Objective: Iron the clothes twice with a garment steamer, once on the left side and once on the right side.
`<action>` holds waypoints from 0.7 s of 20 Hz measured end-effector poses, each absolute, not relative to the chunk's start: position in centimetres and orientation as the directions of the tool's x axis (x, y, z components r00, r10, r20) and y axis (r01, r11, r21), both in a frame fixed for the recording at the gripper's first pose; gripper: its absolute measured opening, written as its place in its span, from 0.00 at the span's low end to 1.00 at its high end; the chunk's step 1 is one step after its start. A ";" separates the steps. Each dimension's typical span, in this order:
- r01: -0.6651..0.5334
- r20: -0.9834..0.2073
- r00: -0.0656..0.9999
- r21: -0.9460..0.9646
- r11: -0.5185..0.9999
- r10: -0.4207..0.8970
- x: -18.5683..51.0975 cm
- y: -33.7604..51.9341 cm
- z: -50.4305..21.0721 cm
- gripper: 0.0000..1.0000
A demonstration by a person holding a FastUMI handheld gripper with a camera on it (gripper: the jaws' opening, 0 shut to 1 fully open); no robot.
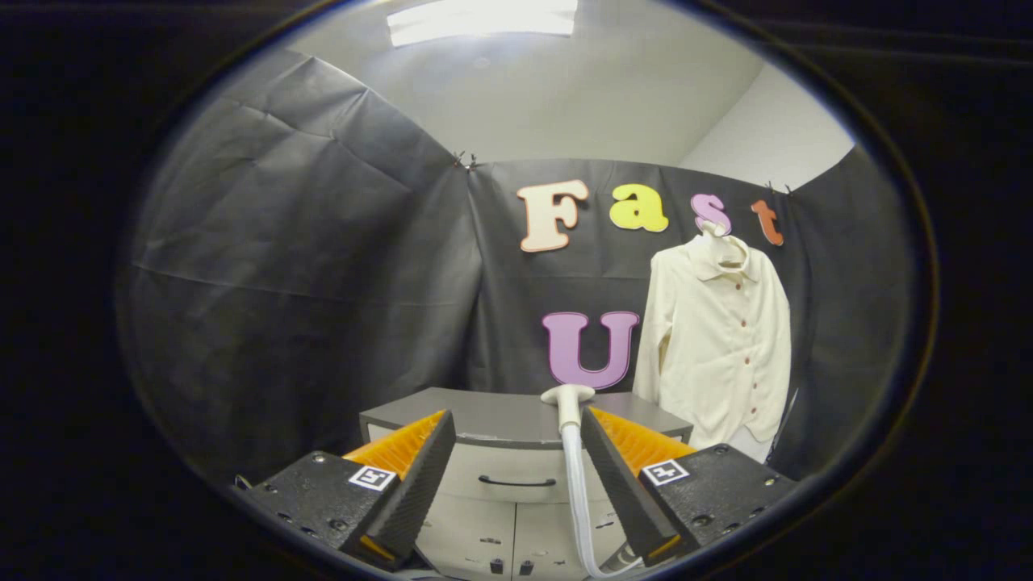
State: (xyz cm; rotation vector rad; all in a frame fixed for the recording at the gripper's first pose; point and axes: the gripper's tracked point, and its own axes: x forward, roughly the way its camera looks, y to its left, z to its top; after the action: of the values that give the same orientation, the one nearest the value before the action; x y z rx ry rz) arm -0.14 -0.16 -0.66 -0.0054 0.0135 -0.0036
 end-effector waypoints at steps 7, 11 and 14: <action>0.009 -0.013 1.000 -0.008 1.000 -0.009 0.7 -0.5 -0.8 0.95; 0.022 -0.018 1.000 -0.026 0.999 -0.022 1.9 -1.4 -1.3 0.95; 0.038 -0.027 0.999 -0.041 0.998 -0.039 3.4 -2.1 -1.8 0.95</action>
State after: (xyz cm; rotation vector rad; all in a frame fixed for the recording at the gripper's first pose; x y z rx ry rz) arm 3.40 -2.05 -1.80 -0.0402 0.0282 -0.0383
